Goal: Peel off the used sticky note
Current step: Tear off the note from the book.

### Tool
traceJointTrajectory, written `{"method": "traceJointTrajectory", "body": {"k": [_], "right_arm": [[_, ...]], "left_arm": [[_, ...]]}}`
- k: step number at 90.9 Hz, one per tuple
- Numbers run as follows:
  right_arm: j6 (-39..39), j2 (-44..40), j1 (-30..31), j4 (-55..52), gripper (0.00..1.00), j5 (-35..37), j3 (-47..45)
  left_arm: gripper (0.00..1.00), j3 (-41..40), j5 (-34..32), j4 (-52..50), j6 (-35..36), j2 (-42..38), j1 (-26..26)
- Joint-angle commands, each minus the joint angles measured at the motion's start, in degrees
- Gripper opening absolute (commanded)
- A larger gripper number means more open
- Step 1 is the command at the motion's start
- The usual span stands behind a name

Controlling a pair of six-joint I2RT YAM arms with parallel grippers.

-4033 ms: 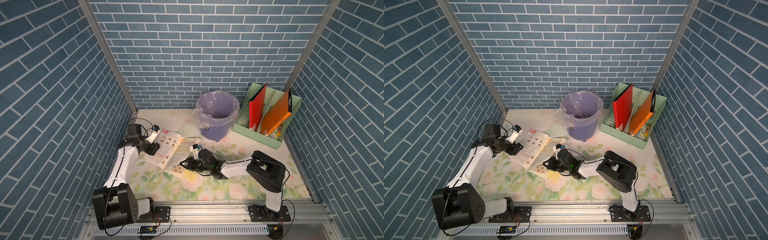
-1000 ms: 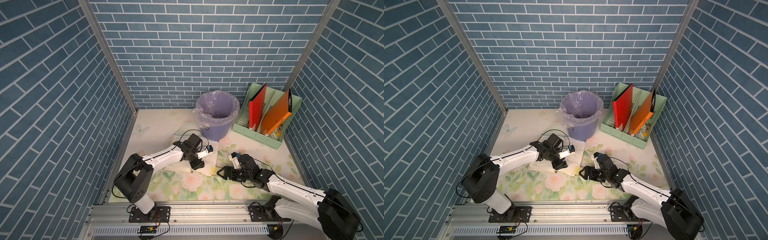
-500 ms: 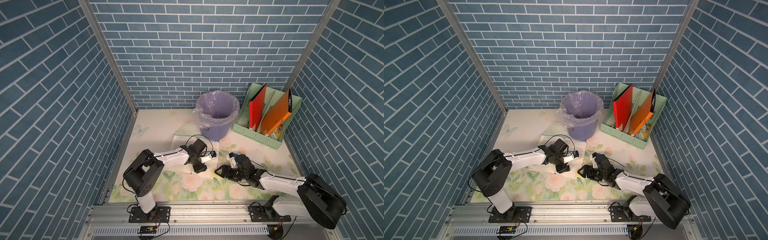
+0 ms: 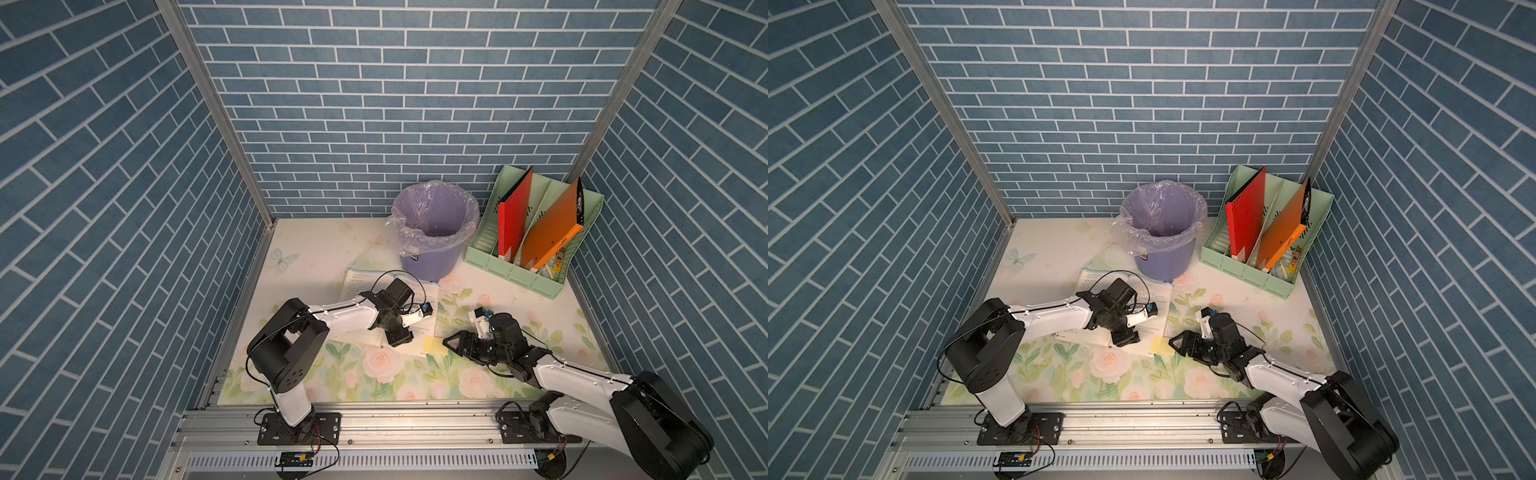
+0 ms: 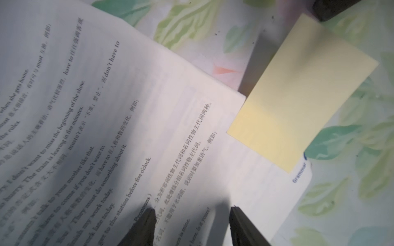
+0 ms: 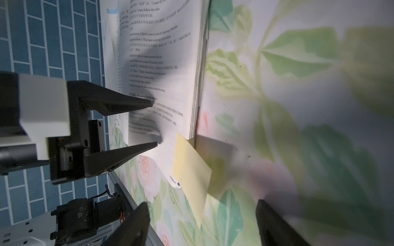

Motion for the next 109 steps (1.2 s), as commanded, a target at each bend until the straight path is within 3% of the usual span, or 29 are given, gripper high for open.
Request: {"method": "traceJointTrajectory", "body": {"k": [1, 23, 43, 92, 109], "right_arm": [[-0.8, 3.6, -0.1, 4.6, 0.75, -2.4, 0.5], [-2.1, 10.1, 0.0, 10.8, 0.50, -1.3, 3.0], [-6.7, 7.7, 1.1, 9.0, 0.24, 2.5, 3.8], [-15.4, 13.2, 8.7, -2.3, 0.21, 10.9, 12.4], [-16.9, 13.0, 10.0, -5.4, 0.08, 14.3, 13.3]], "left_arm": [[0.60, -0.7, -2.3, -2.8, -0.1, 1.5, 0.1], [0.60, -0.7, -2.5, -2.9, -0.3, 1.6, 0.2], [0.60, -0.4, -2.7, -2.7, -0.4, 2.2, 0.1], [0.60, 0.3, -2.9, -3.1, -0.5, 2.5, 0.2], [0.60, 0.2, -2.8, -3.4, -0.6, 2.1, 0.3]]}}
